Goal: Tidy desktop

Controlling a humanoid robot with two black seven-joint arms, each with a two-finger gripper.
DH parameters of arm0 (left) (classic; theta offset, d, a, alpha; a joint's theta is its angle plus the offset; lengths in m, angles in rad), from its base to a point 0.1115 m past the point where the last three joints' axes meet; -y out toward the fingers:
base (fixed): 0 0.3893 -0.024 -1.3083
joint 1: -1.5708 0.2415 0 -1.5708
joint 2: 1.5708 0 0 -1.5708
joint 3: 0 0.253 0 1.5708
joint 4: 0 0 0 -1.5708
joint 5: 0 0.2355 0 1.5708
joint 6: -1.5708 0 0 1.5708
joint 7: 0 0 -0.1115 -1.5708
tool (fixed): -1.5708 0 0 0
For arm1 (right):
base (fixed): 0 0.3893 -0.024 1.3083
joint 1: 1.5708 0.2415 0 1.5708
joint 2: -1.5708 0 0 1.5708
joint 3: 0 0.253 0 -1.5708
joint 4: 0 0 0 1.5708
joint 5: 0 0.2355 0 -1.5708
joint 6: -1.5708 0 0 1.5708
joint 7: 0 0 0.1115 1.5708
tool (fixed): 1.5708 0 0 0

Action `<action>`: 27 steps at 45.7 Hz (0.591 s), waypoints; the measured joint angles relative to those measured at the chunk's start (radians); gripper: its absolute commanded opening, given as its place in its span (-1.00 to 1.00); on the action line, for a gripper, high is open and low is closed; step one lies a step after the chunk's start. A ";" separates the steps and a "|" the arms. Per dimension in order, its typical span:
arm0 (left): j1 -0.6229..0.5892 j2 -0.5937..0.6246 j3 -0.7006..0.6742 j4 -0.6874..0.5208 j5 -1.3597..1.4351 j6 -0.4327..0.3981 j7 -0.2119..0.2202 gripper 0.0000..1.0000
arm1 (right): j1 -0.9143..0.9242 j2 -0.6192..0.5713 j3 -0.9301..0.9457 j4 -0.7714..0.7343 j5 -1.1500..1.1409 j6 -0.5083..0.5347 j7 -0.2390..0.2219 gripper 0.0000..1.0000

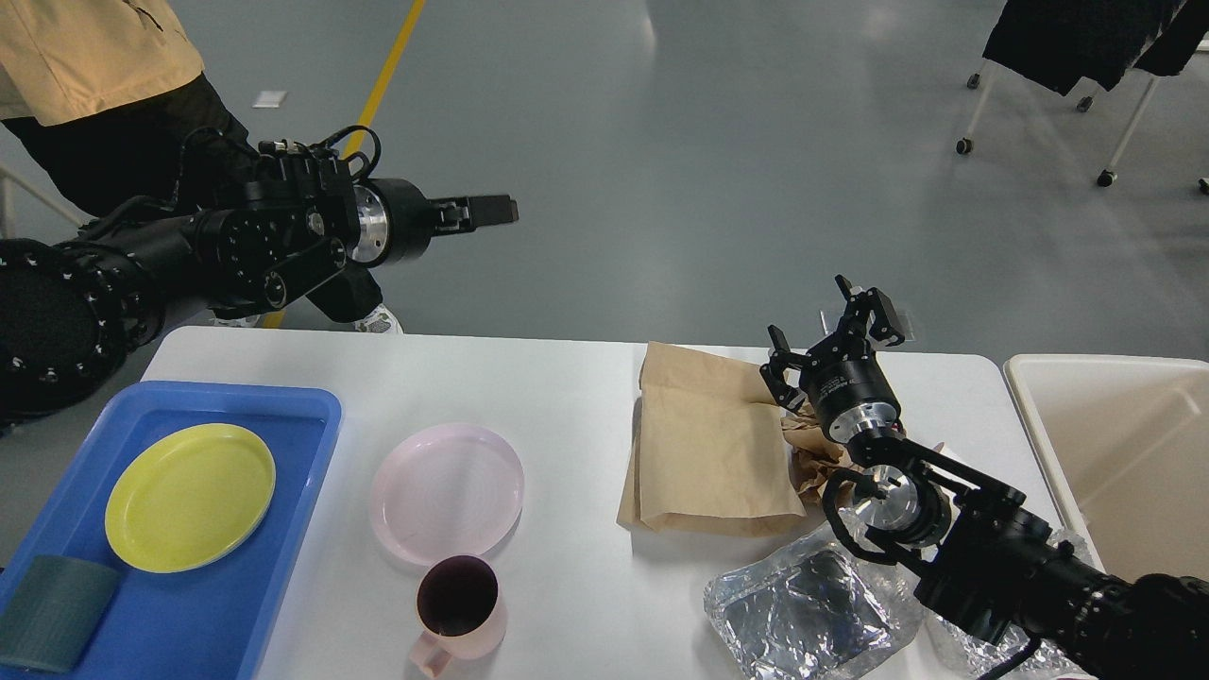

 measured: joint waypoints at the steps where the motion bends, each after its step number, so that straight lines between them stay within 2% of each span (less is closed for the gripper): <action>1: -0.017 -0.001 0.045 -0.035 0.000 0.000 0.000 0.99 | 0.000 0.000 0.000 0.000 0.000 0.000 0.000 1.00; 5: -0.068 -0.013 0.158 -0.147 0.000 -0.007 0.000 0.99 | 0.000 0.000 0.000 0.001 0.000 0.000 0.000 1.00; 11: -0.128 -0.046 0.214 -0.277 0.000 -0.035 0.000 0.99 | 0.000 0.000 0.000 0.002 0.000 0.000 0.000 1.00; 27: -0.162 -0.117 0.244 -0.314 -0.001 -0.049 -0.002 0.99 | -0.001 0.001 0.000 -0.002 0.000 0.002 0.000 1.00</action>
